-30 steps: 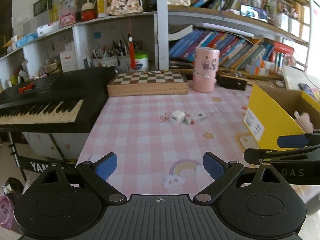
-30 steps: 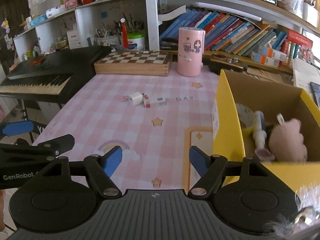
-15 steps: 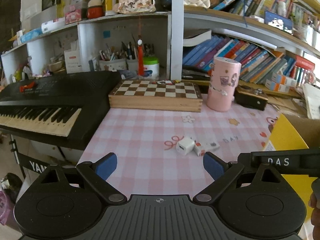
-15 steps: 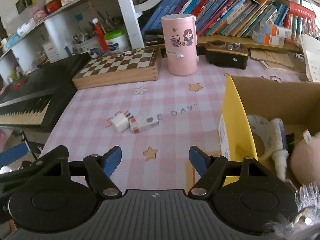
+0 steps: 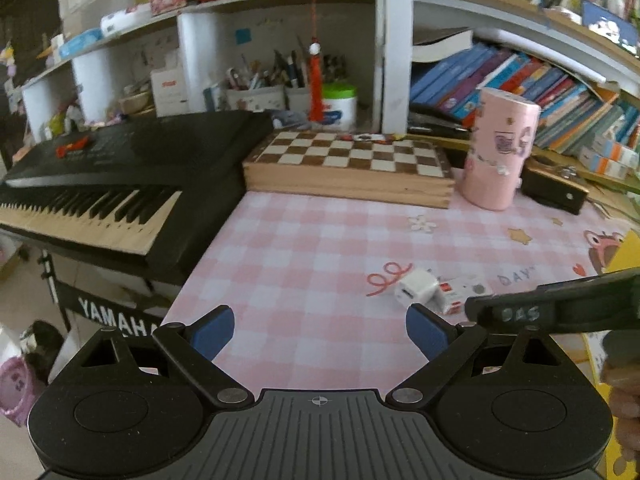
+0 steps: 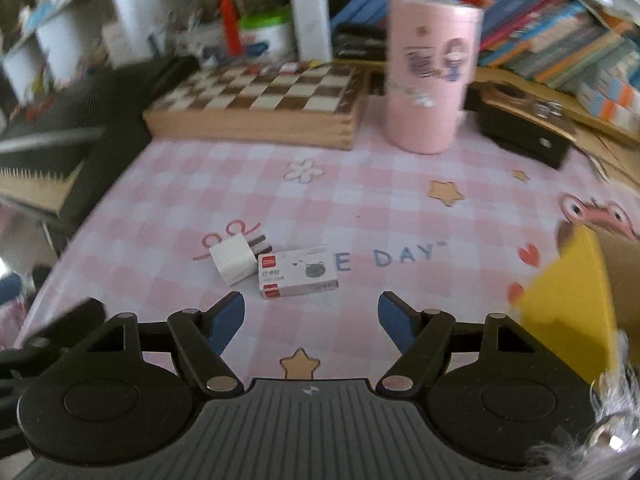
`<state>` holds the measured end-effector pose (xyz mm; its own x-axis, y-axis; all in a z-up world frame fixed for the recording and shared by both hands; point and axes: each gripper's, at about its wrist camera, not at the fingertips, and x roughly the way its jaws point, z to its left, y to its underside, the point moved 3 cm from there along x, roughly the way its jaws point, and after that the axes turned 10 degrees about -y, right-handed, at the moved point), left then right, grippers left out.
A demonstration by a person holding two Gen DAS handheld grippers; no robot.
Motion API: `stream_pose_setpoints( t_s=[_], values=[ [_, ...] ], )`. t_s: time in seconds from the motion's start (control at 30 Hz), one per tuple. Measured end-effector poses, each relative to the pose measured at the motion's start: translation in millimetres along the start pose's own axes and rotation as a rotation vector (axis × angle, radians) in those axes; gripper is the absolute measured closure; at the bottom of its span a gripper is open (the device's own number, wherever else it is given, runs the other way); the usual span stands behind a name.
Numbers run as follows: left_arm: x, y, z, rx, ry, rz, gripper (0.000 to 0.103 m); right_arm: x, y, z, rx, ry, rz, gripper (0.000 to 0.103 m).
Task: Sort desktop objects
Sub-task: 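Move the right tool to the small white box and grasp it, then grasp the white plug adapter with the left tool while the right tool holds the box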
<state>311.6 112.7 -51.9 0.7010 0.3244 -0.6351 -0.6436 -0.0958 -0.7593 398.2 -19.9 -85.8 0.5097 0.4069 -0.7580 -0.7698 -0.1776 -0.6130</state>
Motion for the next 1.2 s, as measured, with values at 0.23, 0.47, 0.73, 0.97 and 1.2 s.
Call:
stream_pose_setpoints(
  t_s=[0.23, 0.47, 0.73, 0.97, 1.2],
  values=[
    [11, -1, -1, -0.005, -0.013, 0.022, 0.008, 40, -10, 6, -0.115, 0.004, 0.051, 0.031],
    [24, -3, -20, 0.034, 0.019, 0.024, 0.009, 50, -14, -4, -0.093, -0.022, 0.054, 0.052],
    [58, -4, -63, 0.072, 0.116, 0.017, 0.016, -6, -35, -28, -0.003, 0.088, -0.189, 0.052],
    [82, -5, -95, 0.131, 0.126, 0.020, 0.040, -25, -42, -36, 0.038, 0.053, -0.215, 0.052],
    [87, -1, -99, 0.142, 0.119, 0.025, 0.067, -26, -35, -34, 0.057, 0.010, -0.193, 0.052]
  ],
)
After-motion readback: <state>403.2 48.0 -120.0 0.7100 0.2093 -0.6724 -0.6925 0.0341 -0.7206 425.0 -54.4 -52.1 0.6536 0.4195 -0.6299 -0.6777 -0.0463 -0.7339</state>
